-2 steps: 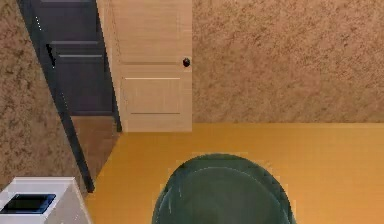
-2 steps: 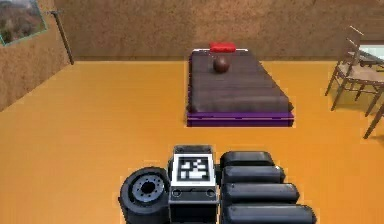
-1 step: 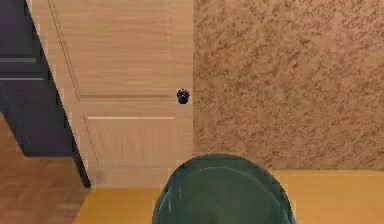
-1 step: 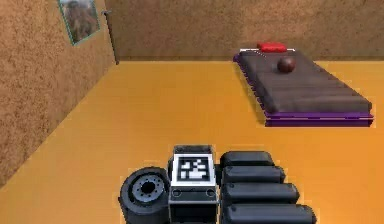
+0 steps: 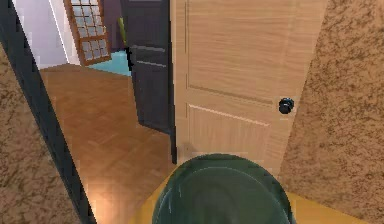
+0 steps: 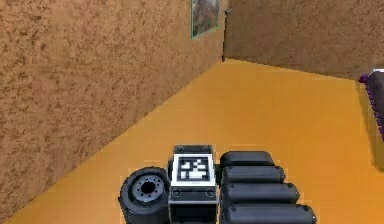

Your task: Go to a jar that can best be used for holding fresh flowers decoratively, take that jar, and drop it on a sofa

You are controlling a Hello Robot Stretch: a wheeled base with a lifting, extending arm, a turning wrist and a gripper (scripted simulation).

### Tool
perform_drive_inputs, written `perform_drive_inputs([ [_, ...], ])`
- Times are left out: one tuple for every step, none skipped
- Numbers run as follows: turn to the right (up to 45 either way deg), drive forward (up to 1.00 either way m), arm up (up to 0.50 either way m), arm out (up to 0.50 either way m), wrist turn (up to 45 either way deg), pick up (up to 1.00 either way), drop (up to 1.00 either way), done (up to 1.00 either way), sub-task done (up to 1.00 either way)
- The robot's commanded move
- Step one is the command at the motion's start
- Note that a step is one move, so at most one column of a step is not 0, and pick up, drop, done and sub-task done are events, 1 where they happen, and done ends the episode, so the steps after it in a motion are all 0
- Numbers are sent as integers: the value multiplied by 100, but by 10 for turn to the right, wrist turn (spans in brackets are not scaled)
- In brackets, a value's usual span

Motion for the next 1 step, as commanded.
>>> perform_drive_inputs([
  [0,60,0,0,0,0,0,0,0],
])
